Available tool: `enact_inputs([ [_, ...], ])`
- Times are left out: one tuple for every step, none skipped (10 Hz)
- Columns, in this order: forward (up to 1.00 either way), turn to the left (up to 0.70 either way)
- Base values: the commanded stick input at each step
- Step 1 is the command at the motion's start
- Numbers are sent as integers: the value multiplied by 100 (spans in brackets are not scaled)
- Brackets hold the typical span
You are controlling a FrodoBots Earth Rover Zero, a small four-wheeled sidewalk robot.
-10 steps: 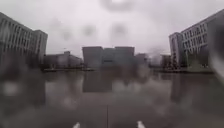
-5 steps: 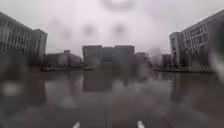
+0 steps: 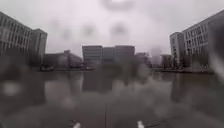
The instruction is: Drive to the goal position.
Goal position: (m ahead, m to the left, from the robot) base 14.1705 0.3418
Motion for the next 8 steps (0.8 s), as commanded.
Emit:
enact_inputs([
  [70,0],
  [70,0],
  [70,0],
  [70,0],
  [70,0],
  [70,0],
  [70,0],
  [70,0],
])
